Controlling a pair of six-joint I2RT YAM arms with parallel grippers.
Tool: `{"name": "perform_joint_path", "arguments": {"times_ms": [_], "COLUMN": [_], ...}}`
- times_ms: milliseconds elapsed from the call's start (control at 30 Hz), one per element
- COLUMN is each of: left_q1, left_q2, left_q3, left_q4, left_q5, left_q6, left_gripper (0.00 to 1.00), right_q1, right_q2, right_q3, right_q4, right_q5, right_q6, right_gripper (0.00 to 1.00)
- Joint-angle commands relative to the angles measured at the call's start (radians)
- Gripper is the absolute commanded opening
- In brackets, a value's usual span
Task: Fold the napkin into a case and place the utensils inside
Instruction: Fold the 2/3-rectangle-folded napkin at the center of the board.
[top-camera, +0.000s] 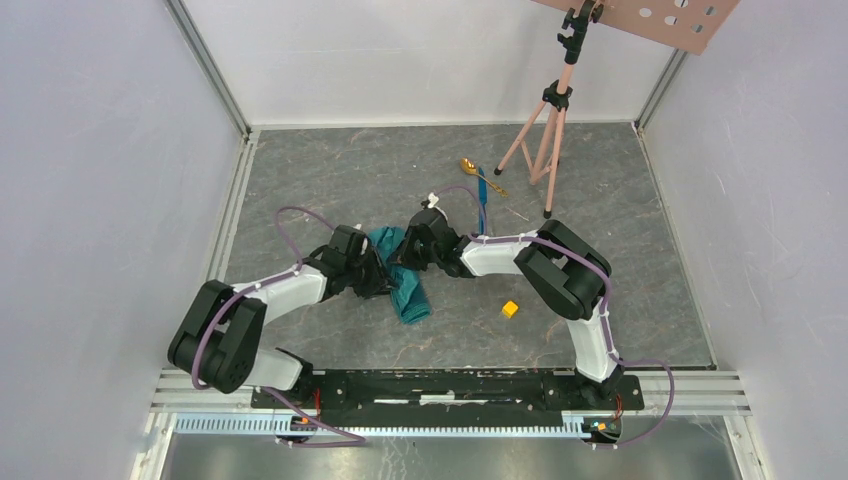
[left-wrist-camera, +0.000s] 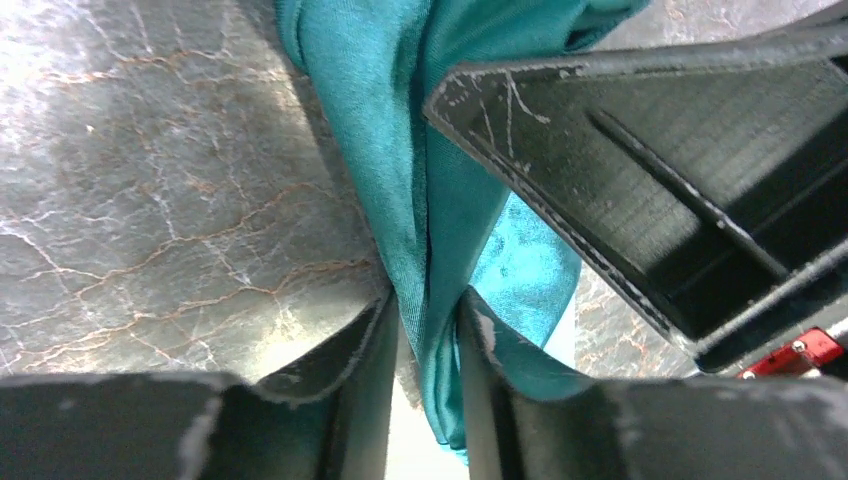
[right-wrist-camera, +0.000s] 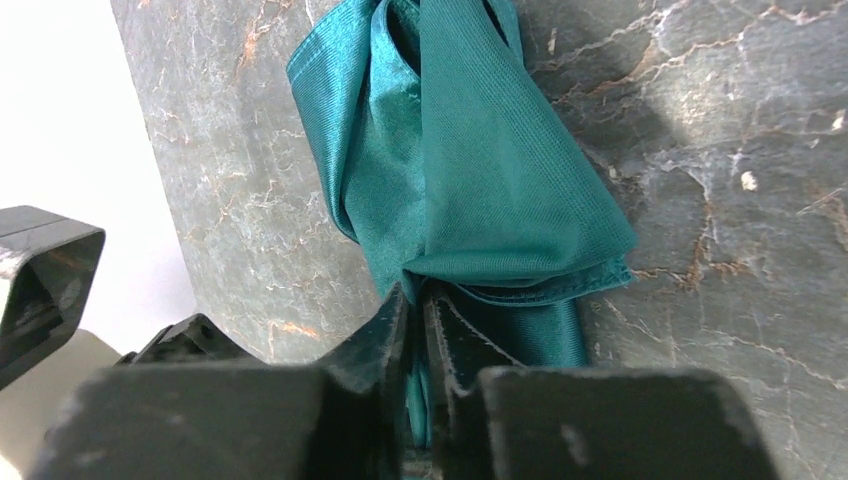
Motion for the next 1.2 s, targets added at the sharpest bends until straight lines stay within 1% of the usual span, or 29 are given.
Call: {"name": "perform_joint_path", "arguments": {"times_ms": [0,67,100,133,200,267,333,400,467,533,600,667,733,867,967,1000,1100,1167], "left_q1": [-0.001,0.0,0.0,-0.001,0.0,0.0,0.0,0.0,-0.001,-0.001,-0.001,0.0,-0.001,-0.001,0.0,-0.001,0.0,-0.001], "left_q2": [0.036,0.033,0.03,0.028,0.02,0.012,0.001,-0.013,-0.026,-0.036,-0.043,-0.046,-0.045,-0.038,-0.038,-0.038,-0.035,-0.032], "left_q3": [-0.011,-0.033,-0.049,-0.063,-0.098,-0.129,-0.152,-0.168,-0.173,-0.169,-0.163,-0.166,-0.166,-0.169,-0.167,-0.166,-0.16,-0.16], "left_q4": [0.007,0.037,0.055,0.068,0.113,0.155,0.184,0.204,0.207,0.193,0.174,0.169,0.169,0.17,0.17,0.17,0.167,0.167], "left_q5": [-0.069,-0.049,-0.039,-0.029,-0.006,0.008,0.018,0.024,0.025,0.019,0.014,0.012,0.014,0.017,0.018,0.018,0.018,0.017], "left_q6": [-0.014,-0.031,-0.041,-0.053,-0.083,-0.111,-0.137,-0.158,-0.168,-0.164,-0.154,-0.152,-0.149,-0.145,-0.139,-0.137,-0.128,-0.126], "left_gripper": [0.32,0.28,0.26,0.25,0.23,0.22,0.21,0.2,0.2,0.2,0.2,0.2,0.19,0.19,0.19,0.19,0.19,0.19], "right_q1": [-0.004,-0.006,-0.008,-0.012,-0.026,-0.044,-0.066,-0.098,-0.134,-0.158,-0.187,-0.209,-0.22,-0.225,-0.223,-0.223,-0.223,-0.221], "right_q2": [-0.029,-0.052,-0.066,-0.08,-0.114,-0.159,-0.203,-0.22,-0.224,-0.227,-0.215,-0.166,-0.105,-0.02,0.033,0.045,0.068,0.074], "right_q3": [-0.003,-0.005,-0.005,0.003,0.011,-0.003,-0.027,-0.054,-0.084,-0.132,-0.174,-0.185,-0.16,-0.147,-0.122,-0.108,-0.07,-0.044], "right_q4": [0.039,0.042,0.049,0.038,0.002,-0.036,-0.066,-0.082,-0.071,-0.007,0.095,0.204,0.259,0.396,0.449,0.45,0.461,0.481], "right_q5": [-0.039,-0.063,-0.084,-0.119,-0.172,-0.22,-0.249,-0.289,-0.325,-0.345,-0.381,-0.45,-0.503,-0.535,-0.543,-0.542,-0.548,-0.559], "right_q6": [-0.073,-0.181,-0.26,-0.345,-0.48,-0.597,-0.667,-0.681,-0.651,-0.595,-0.536,-0.47,-0.425,-0.321,-0.274,-0.269,-0.263,-0.247], "right_gripper": [0.22,0.38,0.45,0.49,0.61,0.67,0.74,0.76,0.78,0.8,0.82,0.83,0.83,0.83,0.78,0.76,0.59,0.47]}}
